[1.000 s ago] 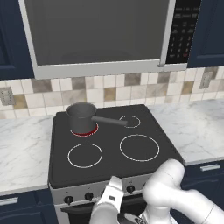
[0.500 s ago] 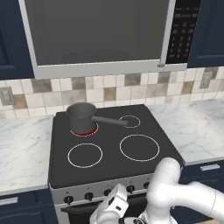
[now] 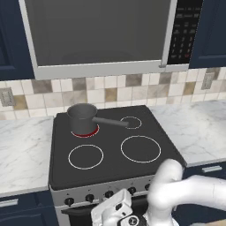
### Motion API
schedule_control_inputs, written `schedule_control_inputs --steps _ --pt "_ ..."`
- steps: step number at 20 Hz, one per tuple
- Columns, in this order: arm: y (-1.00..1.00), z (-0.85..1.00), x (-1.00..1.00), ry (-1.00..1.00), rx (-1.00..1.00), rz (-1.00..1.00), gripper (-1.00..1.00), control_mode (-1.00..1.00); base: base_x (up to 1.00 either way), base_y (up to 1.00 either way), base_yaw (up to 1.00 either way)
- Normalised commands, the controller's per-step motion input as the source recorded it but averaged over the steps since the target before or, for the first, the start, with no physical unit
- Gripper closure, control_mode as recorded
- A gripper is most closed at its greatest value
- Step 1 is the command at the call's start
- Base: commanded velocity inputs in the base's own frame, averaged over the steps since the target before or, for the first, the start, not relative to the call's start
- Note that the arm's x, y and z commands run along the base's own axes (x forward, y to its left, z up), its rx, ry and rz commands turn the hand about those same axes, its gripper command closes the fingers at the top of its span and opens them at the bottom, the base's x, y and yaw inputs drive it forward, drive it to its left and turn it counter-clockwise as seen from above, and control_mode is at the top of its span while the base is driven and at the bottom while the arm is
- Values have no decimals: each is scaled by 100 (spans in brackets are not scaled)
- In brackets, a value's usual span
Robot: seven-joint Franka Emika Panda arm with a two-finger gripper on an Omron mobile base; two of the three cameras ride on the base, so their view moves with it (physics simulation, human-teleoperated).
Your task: Turn off the rear left burner of the stove.
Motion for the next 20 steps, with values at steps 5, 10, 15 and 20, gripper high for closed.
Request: schedule_control_inputs --steps 5,10,15,20 --pt "76 -11 31 -16 10 -16 -100 -100 0 0 0" --pt "68 -26 3 -6 0 -11 -100 -100 0 0 0" --pt "41 -40 -14 -4 0 -9 -100 -100 0 0 0" --pt "4 -28 -11 -4 0 -9 -100 -100 0 0 0"
